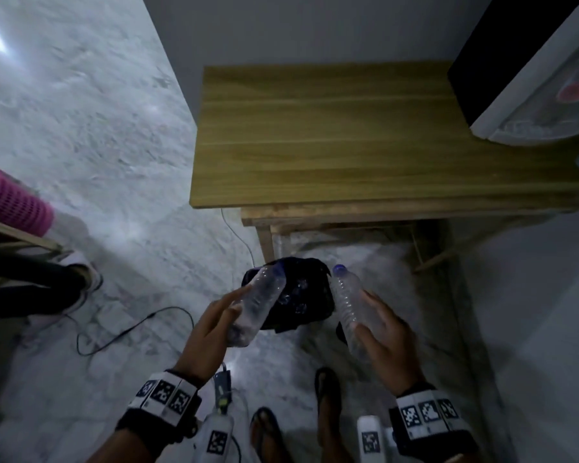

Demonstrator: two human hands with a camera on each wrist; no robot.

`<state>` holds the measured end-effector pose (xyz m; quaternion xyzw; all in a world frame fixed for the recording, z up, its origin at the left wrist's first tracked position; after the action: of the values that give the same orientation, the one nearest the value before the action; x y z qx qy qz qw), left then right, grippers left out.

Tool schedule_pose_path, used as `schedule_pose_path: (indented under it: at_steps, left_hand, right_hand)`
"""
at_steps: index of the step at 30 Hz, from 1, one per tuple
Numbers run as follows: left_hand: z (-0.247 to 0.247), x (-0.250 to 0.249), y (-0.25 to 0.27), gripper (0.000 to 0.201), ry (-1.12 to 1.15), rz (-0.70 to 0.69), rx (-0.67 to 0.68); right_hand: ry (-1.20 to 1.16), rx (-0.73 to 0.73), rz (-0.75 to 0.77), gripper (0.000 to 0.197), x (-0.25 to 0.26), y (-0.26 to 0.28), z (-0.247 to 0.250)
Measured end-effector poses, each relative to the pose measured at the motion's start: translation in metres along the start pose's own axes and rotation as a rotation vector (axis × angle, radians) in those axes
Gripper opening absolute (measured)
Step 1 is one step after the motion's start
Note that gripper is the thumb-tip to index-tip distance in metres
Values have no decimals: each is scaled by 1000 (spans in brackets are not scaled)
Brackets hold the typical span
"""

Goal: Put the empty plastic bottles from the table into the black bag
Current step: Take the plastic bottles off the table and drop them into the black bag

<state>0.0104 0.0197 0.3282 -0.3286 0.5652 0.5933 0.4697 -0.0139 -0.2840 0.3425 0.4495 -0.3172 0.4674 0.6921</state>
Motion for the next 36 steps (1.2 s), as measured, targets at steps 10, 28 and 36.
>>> schedule_pose_path:
  at_steps: [10,28,36]
  left_hand:
    - [-23,146,-45,19,-42,328,-135]
    - [-78,281,-160,55,-159,489,-308]
    - [-84,261,-123,40,-193,376,-262]
  right_hand:
    - [-18,159,-479,40,-138,-64,-75]
    - [-77,251,-695,88,-289,-218,-167]
    - [37,138,-467,43,-271,-162,-116]
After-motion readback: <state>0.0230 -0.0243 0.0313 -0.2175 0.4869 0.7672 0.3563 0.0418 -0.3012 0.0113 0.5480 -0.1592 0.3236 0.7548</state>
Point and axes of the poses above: each hand's wrist, its own y-axis away from the middle knuckle, its own z-axis out of the back of the hand, x = y × z, the point moved 7 cm from there along -y, towards the middle knuckle, and after that the axes turned 6 degrees about -z, right-handed, at the moved point
